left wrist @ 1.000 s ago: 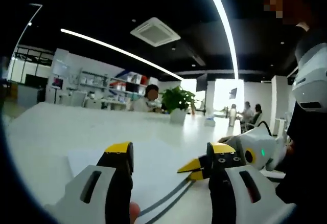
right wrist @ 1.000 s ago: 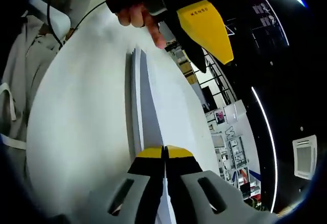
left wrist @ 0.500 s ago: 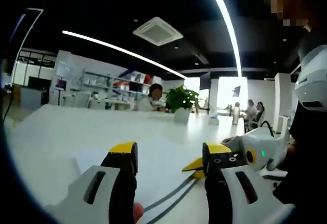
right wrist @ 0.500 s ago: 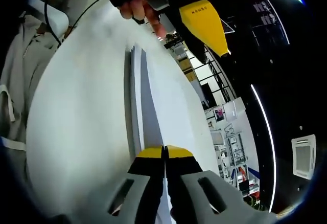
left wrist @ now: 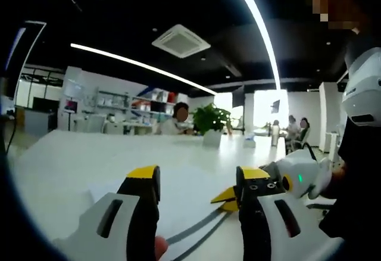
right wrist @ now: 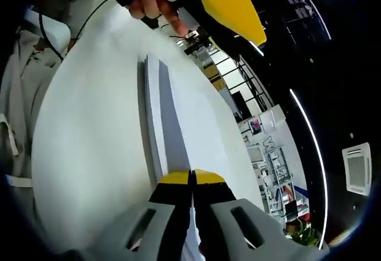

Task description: Grasp the top corner of one sheet in the document stack and pull a single sheet out from the document stack, separating that one sheet from the rest and lifting it clear until the single sheet is fully removed from the stack

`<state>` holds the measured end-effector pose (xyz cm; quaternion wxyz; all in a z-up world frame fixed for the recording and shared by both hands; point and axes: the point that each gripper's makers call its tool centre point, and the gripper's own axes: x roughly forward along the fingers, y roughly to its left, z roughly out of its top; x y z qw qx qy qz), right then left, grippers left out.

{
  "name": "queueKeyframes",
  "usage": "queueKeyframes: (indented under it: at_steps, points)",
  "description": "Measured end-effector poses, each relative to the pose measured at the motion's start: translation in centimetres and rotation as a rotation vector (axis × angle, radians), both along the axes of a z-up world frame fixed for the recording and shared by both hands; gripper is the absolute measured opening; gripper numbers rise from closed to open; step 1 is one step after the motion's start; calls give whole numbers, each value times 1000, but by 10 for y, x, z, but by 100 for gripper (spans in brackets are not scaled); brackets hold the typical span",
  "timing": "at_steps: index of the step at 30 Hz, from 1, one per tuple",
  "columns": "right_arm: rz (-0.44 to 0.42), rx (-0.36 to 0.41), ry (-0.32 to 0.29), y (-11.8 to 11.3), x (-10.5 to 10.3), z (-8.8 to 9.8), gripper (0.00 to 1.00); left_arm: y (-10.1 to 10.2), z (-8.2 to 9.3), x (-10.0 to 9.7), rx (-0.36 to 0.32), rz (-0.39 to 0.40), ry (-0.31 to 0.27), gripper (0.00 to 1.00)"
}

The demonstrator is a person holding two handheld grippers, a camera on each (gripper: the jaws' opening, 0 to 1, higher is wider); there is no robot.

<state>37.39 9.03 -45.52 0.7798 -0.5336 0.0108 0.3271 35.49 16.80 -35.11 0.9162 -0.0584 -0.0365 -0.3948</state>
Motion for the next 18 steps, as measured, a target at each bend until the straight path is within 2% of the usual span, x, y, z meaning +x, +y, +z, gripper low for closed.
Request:
queueKeyframes:
  at_steps: [18]
  points:
    - [6, -2, 0, 0, 0, 0, 2, 0, -8, 3, -1, -1, 20, 51]
